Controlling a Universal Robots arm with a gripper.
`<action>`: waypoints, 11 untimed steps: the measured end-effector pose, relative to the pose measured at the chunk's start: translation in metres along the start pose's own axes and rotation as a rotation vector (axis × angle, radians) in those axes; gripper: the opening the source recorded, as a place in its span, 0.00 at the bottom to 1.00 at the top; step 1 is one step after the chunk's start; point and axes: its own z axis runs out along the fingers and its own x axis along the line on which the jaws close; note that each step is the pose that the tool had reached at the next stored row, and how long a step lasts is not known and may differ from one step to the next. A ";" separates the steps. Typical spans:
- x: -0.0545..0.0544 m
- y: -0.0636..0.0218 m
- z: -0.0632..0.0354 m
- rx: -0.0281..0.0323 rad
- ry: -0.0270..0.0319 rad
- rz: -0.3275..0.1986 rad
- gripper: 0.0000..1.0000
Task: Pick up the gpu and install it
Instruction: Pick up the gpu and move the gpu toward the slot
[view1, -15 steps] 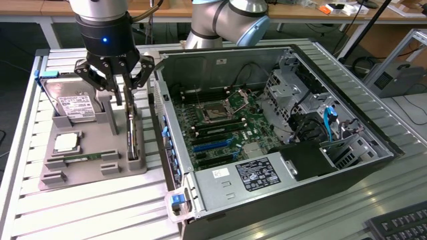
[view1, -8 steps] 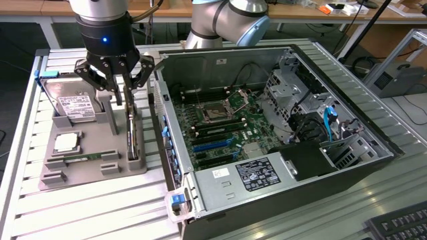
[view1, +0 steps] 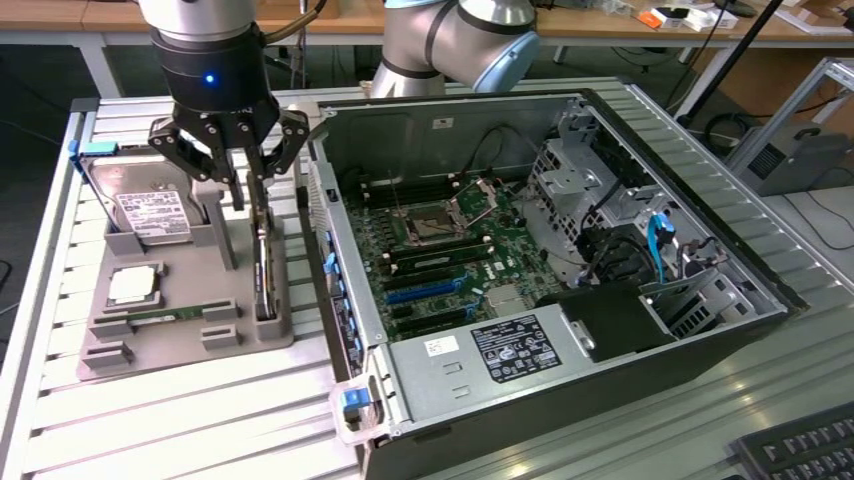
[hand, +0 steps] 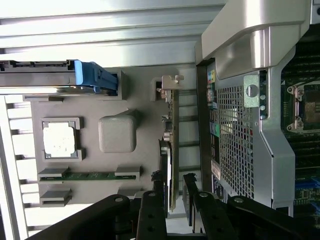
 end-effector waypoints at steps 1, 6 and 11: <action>0.000 0.0000 0.0000 0.0000 0.0000 0.000 0.29; 0.000 -0.0001 -0.0019 0.0001 0.0002 0.000 0.29; 0.000 -0.0001 -0.0016 0.0000 0.0001 0.000 0.29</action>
